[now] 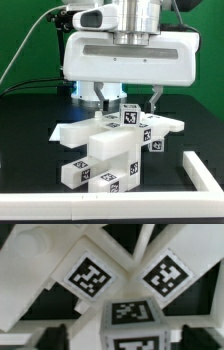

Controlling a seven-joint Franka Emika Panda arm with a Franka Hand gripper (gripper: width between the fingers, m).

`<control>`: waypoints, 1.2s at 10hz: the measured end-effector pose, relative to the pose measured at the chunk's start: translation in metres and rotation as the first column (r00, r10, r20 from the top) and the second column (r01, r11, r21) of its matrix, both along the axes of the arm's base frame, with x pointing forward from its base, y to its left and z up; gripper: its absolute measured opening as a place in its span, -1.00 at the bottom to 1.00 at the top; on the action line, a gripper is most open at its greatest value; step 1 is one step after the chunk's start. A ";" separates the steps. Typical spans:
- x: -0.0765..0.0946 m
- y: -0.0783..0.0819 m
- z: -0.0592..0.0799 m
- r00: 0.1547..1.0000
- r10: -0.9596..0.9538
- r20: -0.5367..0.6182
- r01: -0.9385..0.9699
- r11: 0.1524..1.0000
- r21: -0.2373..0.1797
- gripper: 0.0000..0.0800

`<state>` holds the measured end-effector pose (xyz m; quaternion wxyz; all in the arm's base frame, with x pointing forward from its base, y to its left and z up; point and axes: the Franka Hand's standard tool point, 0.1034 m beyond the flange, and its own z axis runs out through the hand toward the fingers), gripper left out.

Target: Assemble chair

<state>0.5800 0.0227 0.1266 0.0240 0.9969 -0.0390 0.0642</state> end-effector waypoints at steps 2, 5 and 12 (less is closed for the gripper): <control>0.000 0.000 0.000 1.000 0.000 0.001 0.000 1.000 0.000 -0.02; 0.000 0.000 0.000 1.000 -0.018 0.002 0.018 1.000 0.002 -0.29; 0.002 0.004 0.000 0.898 -0.440 0.014 0.439 0.896 0.065 -0.29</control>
Offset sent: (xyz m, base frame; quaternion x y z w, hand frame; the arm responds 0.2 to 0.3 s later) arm 0.0000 0.0000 0.0000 0.0000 0.0000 0.0000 1.0000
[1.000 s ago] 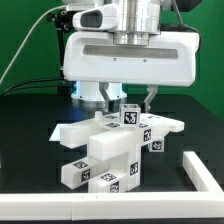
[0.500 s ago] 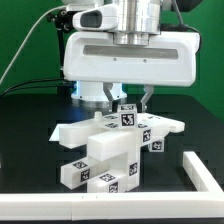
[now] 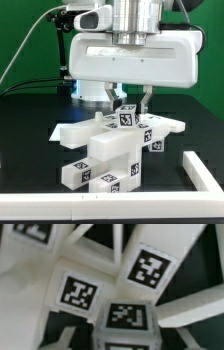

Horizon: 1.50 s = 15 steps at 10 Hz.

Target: Assemble chair

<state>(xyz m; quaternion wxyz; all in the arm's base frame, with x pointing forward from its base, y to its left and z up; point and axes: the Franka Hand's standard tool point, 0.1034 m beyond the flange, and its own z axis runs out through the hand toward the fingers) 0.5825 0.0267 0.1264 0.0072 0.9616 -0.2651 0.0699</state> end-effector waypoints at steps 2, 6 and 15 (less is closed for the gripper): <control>0.002 0.000 0.000 0.985 -0.172 0.009 0.171 0.985 0.033 -0.29; 0.002 0.001 0.000 0.940 -0.342 0.009 0.341 0.938 0.062 0.07; 0.008 -0.010 0.007 0.975 0.221 0.020 -0.220 0.975 -0.024 0.62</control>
Offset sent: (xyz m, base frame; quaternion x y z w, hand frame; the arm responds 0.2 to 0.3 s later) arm 0.0040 0.0011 -0.0040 -0.0080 -0.0077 0.1385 0.9903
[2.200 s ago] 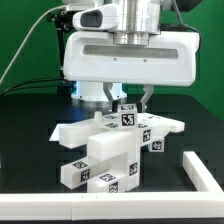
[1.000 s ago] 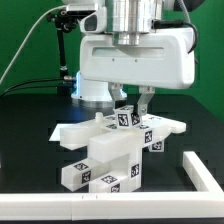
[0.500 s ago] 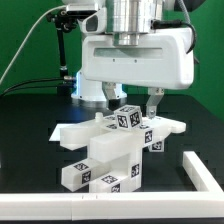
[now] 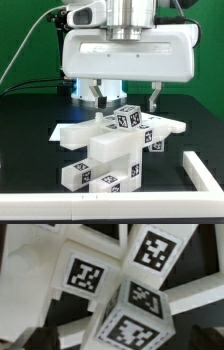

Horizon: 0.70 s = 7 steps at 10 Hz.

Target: Assemble chair

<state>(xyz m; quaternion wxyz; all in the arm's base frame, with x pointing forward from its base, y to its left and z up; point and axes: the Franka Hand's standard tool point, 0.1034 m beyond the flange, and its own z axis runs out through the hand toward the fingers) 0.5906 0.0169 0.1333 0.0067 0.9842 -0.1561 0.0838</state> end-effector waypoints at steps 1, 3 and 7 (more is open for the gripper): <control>0.000 0.000 -0.001 0.999 0.041 -0.003 -0.041 0.999 -0.007 0.62; -0.002 -0.001 -0.001 0.976 0.217 -0.028 -0.218 0.976 -0.024 0.62; 0.005 0.014 0.006 0.914 0.403 -0.052 -0.404 0.915 -0.012 0.62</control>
Offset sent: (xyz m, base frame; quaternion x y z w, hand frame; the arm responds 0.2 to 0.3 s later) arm 0.0103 0.0295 0.0042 0.1439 -0.0990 -0.1798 0.9681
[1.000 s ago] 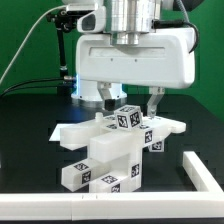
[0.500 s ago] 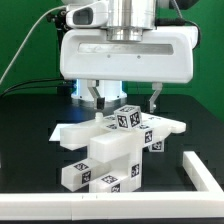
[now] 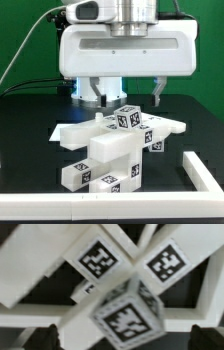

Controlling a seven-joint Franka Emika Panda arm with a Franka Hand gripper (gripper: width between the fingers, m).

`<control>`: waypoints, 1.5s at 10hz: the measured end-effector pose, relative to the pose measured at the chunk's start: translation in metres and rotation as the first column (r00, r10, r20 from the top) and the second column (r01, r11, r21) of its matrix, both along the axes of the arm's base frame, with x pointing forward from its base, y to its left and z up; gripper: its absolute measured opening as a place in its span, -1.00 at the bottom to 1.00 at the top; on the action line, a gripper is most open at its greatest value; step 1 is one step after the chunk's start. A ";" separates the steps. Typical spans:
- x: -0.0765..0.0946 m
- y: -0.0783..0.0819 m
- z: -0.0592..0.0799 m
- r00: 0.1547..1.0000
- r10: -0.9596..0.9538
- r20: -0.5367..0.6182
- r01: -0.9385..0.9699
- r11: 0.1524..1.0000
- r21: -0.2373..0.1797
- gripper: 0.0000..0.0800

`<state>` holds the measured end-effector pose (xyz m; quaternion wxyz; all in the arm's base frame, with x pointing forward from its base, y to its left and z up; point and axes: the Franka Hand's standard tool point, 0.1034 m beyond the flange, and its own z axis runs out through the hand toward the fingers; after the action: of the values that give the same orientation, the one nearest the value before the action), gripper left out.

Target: Assemble chair

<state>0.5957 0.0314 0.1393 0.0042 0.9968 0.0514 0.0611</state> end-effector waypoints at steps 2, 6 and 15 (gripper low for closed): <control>0.000 -0.005 0.000 0.991 0.132 -0.004 -0.132 0.991 -0.026 0.62; -0.007 0.001 -0.009 0.944 0.325 -0.064 -0.328 0.944 -0.043 0.62; -0.008 0.002 -0.015 0.995 0.078 -0.057 -0.080 0.996 -0.032 -0.28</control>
Offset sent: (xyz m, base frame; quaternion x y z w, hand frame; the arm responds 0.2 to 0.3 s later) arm 0.0000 0.0000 0.0000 0.0000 0.0000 -0.1938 0.9810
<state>0.5880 0.0337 0.1238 0.0173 0.9951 0.0920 0.0326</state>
